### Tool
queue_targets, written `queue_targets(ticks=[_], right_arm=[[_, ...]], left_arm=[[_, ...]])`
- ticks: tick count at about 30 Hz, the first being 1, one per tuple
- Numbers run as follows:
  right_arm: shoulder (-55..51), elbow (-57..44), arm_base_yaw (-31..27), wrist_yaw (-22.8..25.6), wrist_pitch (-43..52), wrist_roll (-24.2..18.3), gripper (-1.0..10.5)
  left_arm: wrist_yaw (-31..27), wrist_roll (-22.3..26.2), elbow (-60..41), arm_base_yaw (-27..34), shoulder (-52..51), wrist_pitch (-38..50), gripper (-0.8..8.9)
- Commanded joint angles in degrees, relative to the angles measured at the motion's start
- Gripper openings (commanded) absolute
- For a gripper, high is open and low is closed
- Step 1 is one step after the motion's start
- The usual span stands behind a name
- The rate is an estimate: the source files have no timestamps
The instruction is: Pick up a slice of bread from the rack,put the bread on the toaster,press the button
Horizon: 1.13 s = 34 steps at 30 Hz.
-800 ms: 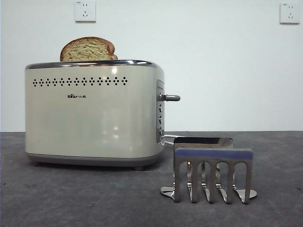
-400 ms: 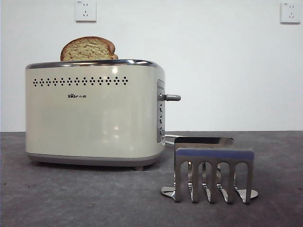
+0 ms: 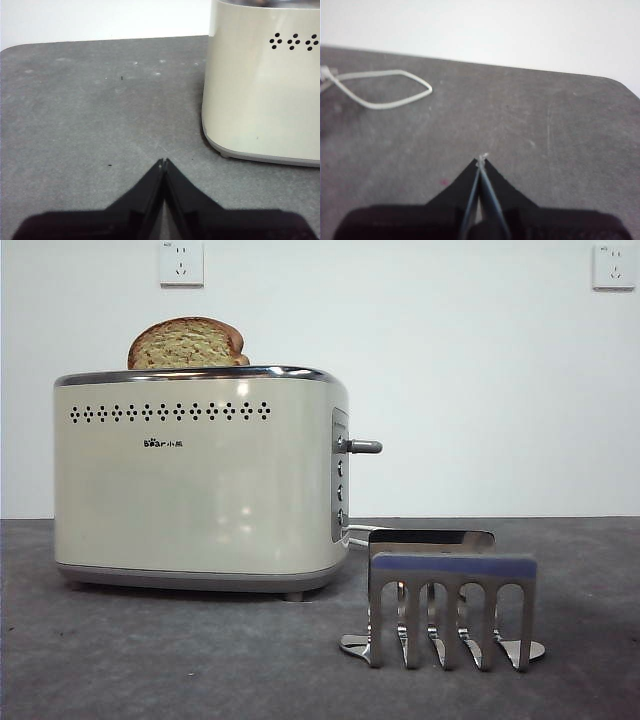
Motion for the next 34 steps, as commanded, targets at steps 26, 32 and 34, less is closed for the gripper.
queue_targets(ticks=[26, 32, 34], right_arm=[[-5.0, -5.1, 2.3, 12.9, -1.2, 2.8, 0.0], [-4.5, -4.9, 2.3, 12.9, -1.7, 2.8, 0.0], [-4.5, -4.9, 2.3, 12.9, -1.7, 2.8, 0.0]], left_arm=[[0.0, -0.3, -0.6, 0.2, 0.4, 0.3, -0.03], [0.0, -0.3, -0.6, 0.2, 0.4, 0.3, -0.03], [0.0, -0.4, -0.6, 0.2, 0.5, 0.3, -0.03]])
